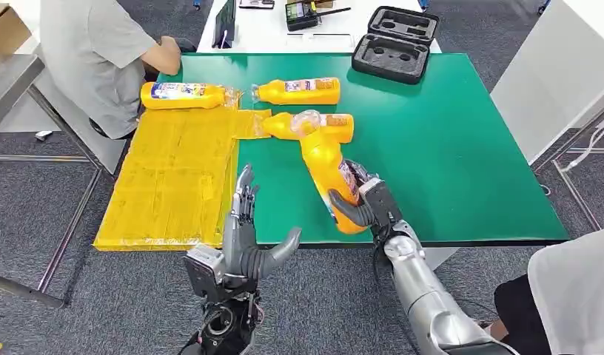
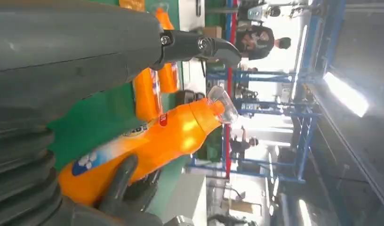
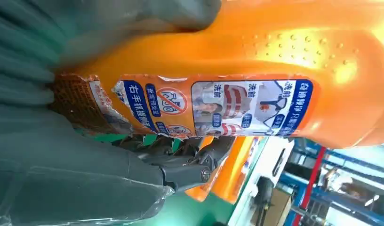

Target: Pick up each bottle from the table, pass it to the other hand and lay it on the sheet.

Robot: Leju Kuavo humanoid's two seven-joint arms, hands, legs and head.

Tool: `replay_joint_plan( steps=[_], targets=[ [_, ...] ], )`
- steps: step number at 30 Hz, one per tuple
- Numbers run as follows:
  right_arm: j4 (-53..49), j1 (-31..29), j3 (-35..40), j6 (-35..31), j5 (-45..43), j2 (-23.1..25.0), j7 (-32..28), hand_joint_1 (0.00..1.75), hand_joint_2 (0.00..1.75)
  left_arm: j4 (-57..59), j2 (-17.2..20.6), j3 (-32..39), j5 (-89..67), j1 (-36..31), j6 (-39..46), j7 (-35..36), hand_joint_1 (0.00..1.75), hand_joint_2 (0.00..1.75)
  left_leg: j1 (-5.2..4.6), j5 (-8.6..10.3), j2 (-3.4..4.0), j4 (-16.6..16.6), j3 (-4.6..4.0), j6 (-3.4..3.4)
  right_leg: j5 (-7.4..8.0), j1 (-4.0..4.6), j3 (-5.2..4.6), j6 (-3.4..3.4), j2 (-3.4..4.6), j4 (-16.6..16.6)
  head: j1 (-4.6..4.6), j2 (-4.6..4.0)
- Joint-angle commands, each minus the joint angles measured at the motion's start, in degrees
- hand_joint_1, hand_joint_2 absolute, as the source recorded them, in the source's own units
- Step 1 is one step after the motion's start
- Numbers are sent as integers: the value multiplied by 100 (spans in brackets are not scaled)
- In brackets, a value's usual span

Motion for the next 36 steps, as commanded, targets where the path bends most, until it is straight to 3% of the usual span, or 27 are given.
replay_joint_plan(
  steps=[1, 8, 10, 27, 36],
  targets=[
    [-1132, 506, 1678, 482, -780, -515, 4, 175, 175, 1337, -276, 795, 385, -553, -711, 17, 0, 175, 4, -5, -9, -6, 21, -7, -7, 5, 25, -7, -11, -8, 0, 0],
    [-1004, 364, 2378, 684, -873, -543, 4, 175, 175, 1518, -344, 766, 393, -672, -886, 17, 0, 175, 2, -4, 1, 0, 8, -5, -3, 2, 8, -5, 1, -2, 0, 0],
    [-868, 290, 2607, 666, -879, -531, 4, 175, 175, 1616, -327, 795, 441, -751, -923, 17, 0, 175, 10, -19, 6, 3, 38, -13, -15, 11, 40, -13, 4, -3, 0, 0],
    [-1190, 143, 3093, 318, -846, -630, 4, 175, 175, 2313, -325, 677, 562, -980, -1053, 17, 0, 175, 2, -5, 1, 1, 8, -6, -4, 2, 10, -6, 0, -1, 0, 0],
    [-1359, 42, 2985, -2, -880, -797, 4, 175, 175, 2318, -225, 661, 642, -929, -1427, 17, 0, 175, 1, -7, 3, -1, 15, -7, -7, 1, 16, -7, 2, -1, 0, 0]
  ],
)
